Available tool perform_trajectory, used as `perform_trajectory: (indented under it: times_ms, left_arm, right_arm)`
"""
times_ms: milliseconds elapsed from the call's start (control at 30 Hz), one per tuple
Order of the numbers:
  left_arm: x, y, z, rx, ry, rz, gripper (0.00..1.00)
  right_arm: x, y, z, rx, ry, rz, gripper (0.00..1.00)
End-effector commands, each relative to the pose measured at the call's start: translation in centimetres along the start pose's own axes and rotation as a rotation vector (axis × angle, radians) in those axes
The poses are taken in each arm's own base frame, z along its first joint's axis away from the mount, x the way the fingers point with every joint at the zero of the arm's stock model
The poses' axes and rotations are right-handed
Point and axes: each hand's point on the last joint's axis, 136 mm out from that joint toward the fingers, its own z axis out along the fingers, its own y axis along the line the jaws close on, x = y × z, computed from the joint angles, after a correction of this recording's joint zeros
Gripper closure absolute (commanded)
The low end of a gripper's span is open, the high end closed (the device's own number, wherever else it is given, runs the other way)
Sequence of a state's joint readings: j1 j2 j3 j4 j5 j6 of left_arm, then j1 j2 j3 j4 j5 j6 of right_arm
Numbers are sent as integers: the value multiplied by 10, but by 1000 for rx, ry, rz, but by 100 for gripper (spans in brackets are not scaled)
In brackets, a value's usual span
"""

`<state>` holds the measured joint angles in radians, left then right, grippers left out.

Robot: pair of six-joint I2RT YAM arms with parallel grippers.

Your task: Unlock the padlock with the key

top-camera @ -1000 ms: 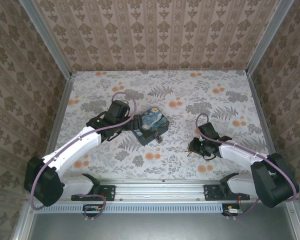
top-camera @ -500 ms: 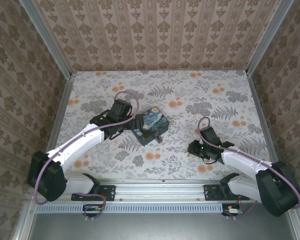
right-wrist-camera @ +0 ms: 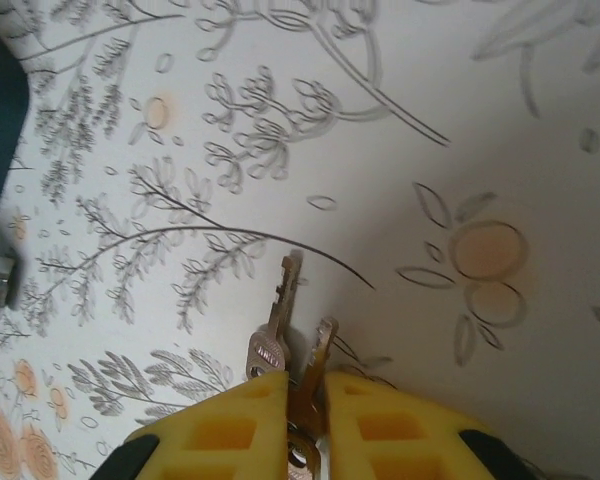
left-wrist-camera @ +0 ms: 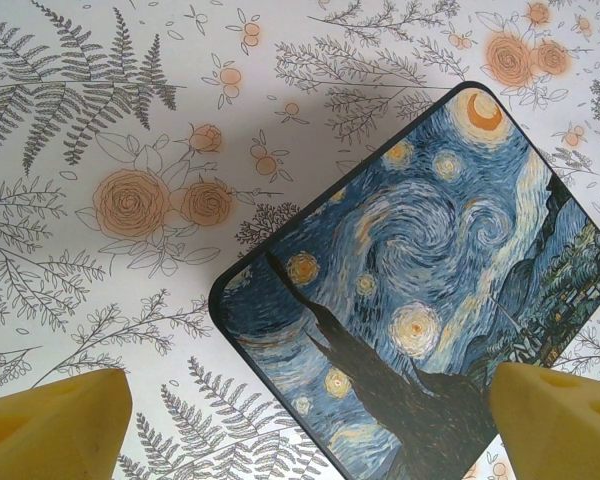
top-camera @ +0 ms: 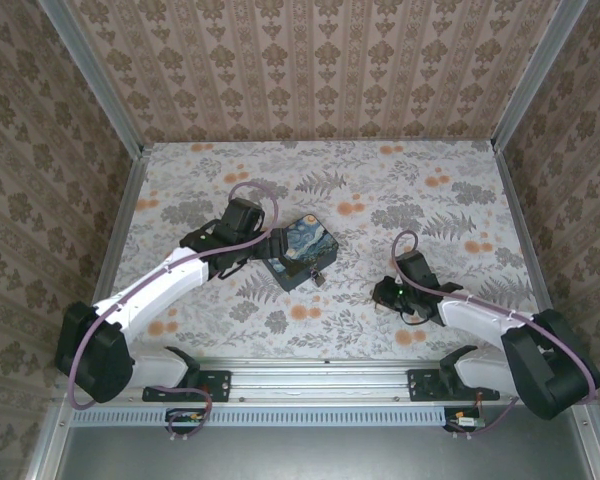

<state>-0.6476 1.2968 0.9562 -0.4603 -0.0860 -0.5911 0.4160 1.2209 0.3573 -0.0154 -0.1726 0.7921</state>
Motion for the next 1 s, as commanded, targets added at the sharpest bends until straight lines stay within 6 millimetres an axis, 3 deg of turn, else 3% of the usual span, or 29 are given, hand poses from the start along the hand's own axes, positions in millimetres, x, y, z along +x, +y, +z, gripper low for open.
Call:
perform_trajectory:
  times_ms: [0, 200, 400, 533, 633, 767, 967]
  left_arm:
    - [-11, -7, -8, 9, -30, 14, 6]
    - [-12, -10, -10, -4, 10, 45, 6]
    - [-9, -27, -15, 59, 91, 92, 7]
    - [-3, -50, -21, 166, 151, 139, 8]
    - [6, -87, -28, 377, 208, 183, 11]
    - [24, -131, -39, 682, 267, 248, 28]
    - [46, -162, -53, 939, 304, 276, 59]
  right_arm:
    - [27, -24, 8, 67, 73, 0, 87]
    - [9, -8, -3, 23, 1, -65, 94]
    - [-8, 26, -25, -91, -67, -217, 100]
    - [-13, 52, -43, -186, -84, -311, 100]
    - [-9, 72, -53, -268, -52, -399, 100]
    - [-15, 105, -68, -376, -35, -448, 100]
    - [-12, 157, -91, -563, 102, -493, 100]
